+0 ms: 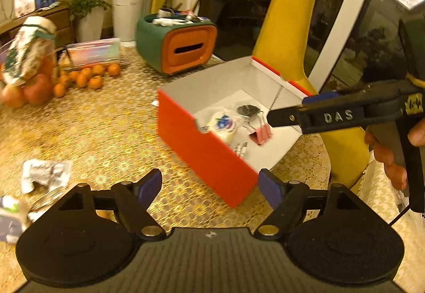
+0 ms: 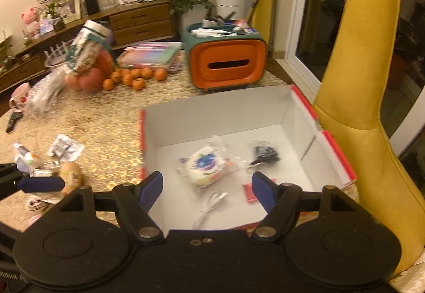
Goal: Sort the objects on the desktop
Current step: 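Open the left tool to drop the white cable into the box, then move both tools back over the cluttered table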
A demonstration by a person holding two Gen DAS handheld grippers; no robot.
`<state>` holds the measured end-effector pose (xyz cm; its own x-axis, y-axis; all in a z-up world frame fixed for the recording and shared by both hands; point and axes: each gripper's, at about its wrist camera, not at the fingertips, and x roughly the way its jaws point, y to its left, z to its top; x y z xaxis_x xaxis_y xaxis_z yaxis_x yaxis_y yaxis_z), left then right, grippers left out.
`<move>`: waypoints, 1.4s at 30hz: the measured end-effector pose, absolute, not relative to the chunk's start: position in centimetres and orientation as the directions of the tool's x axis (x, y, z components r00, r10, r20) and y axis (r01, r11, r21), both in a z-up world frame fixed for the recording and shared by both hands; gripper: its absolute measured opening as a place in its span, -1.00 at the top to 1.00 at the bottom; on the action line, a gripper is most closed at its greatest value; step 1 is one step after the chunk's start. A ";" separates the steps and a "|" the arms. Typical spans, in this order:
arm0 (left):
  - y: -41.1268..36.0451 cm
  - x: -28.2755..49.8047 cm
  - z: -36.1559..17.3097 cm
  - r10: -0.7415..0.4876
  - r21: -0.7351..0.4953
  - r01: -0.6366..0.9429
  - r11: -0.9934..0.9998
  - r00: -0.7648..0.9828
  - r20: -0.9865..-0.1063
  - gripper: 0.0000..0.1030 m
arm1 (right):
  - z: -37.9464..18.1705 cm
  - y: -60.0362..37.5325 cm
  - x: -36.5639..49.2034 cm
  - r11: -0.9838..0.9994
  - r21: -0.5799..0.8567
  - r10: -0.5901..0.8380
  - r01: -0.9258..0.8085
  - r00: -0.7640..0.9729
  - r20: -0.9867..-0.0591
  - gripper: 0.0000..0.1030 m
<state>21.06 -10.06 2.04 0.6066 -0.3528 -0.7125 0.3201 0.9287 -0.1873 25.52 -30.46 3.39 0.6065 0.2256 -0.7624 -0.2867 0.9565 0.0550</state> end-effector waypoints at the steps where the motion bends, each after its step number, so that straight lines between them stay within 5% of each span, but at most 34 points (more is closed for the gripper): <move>1: -9.4 20.6 2.1 -0.346 -0.183 0.313 0.932 0.616 -0.707 -0.57 | 3.4 -30.0 25.1 0.954 0.060 0.235 -0.294 0.607 -0.759 -0.50; 9: -3.9 17.1 2.9 -0.303 -0.160 0.266 0.951 0.686 -0.662 -0.72 | 3.5 -25.7 21.7 0.925 0.117 0.327 -0.361 0.601 -0.729 -0.70; 13: -1.2 15.5 2.6 -0.287 -0.172 0.232 0.957 0.702 -0.652 -1.00 | 3.1 -23.5 19.9 0.912 0.125 0.358 -0.391 0.608 -0.708 -0.85; 31: 7.4 10.3 -2.7 -0.216 -0.203 0.108 0.973 0.730 -0.648 -1.00 | 0.5 -16.0 17.7 0.895 0.141 0.398 -0.423 0.614 -0.682 -0.90; 42: 8.5 10.4 -7.6 -0.207 -0.127 0.165 0.978 0.686 -0.697 -1.00 | -2.7 -13.3 19.6 0.889 0.146 0.392 -0.433 0.560 -0.729 -0.88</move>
